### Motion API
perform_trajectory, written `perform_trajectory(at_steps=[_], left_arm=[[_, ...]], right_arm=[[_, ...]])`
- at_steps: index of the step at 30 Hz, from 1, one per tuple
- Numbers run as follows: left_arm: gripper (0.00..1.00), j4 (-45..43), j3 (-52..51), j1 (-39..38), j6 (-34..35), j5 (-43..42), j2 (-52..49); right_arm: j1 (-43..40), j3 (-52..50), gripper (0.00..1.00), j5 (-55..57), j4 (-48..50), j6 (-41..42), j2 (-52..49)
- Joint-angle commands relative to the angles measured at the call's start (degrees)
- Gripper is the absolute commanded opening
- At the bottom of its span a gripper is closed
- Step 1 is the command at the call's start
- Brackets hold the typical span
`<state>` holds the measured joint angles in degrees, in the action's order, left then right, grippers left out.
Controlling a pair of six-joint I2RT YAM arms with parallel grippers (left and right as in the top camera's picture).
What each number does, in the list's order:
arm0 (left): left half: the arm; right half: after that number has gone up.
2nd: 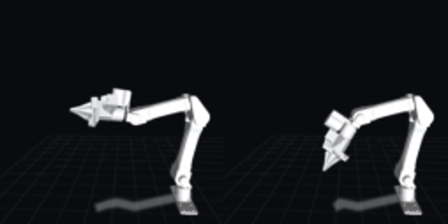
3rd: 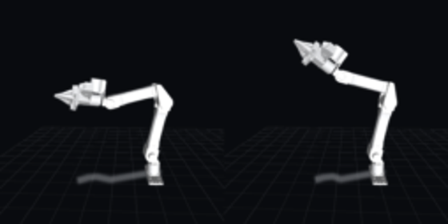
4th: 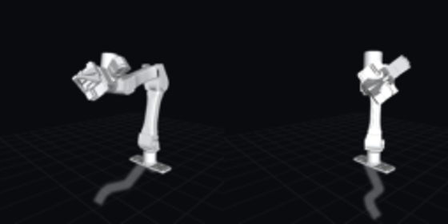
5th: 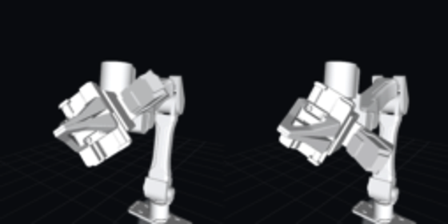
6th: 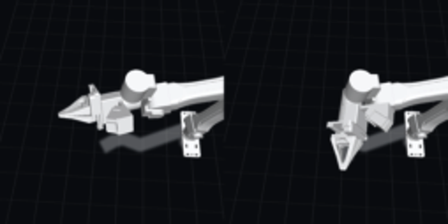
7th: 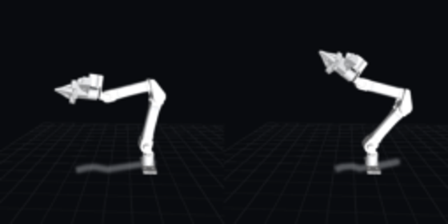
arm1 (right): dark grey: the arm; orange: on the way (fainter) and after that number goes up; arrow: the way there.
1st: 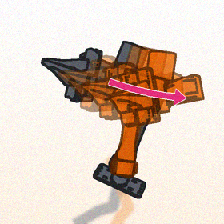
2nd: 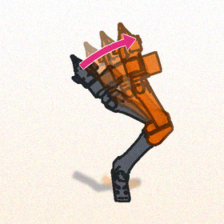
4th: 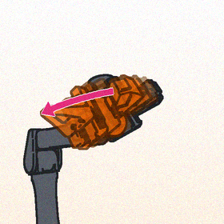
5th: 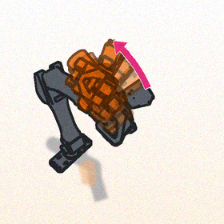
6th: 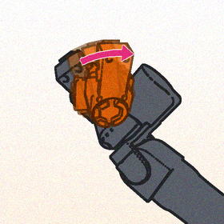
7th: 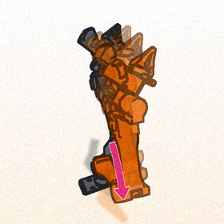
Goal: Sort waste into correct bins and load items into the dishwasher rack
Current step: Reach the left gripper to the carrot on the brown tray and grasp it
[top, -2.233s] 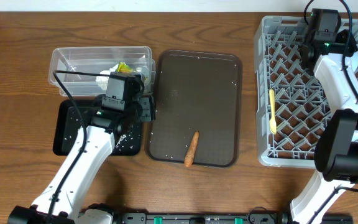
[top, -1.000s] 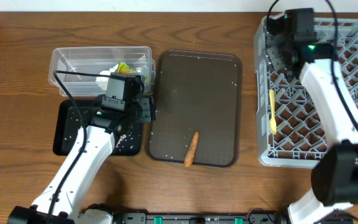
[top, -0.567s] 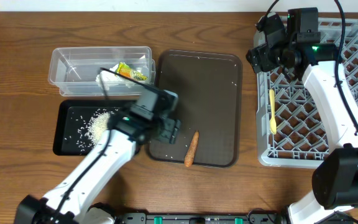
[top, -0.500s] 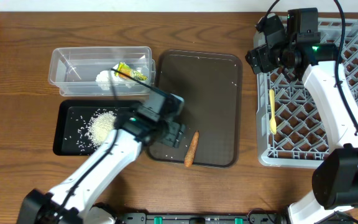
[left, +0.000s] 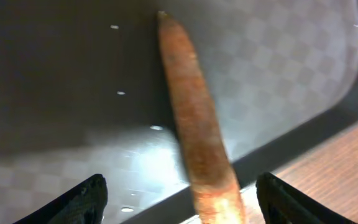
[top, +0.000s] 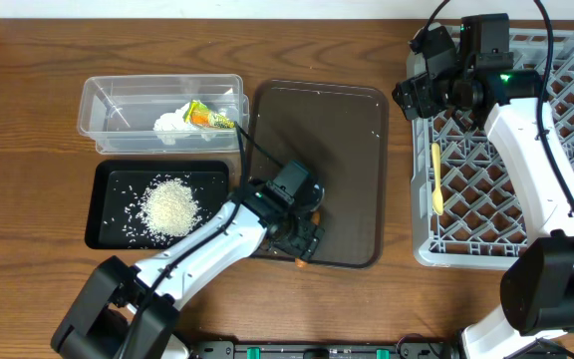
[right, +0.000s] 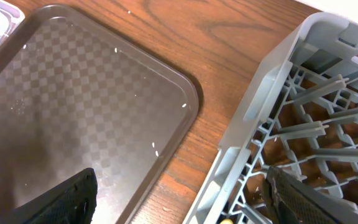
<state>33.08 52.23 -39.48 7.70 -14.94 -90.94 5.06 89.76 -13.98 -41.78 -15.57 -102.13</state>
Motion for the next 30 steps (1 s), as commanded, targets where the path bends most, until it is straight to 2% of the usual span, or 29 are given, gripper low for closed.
perform_trajectory(at_steps=[1, 18, 23, 30], left_arm=[[0.79, 0.8, 0.5, -0.2, 0.7, -0.9, -0.4], [0.79, 2.3, 0.5, -0.3, 0.5, -2.4, -4.6], [0.69, 1.8, 0.5, -0.2, -0.6, -0.9, -4.8], [0.5, 0.9, 0.5, -0.2, -0.6, 1.4, -7.7]], right_arm=[[0.6, -0.6, 0.84, -0.9, 0.0, 0.8, -0.5], [0.6, -0.6, 0.84, -0.9, -0.5, 0.8, -0.5], [0.6, -0.6, 0.84, -0.9, -0.5, 0.8, -0.5], [0.6, -0.6, 0.84, -0.9, -0.6, 0.8, -0.5]])
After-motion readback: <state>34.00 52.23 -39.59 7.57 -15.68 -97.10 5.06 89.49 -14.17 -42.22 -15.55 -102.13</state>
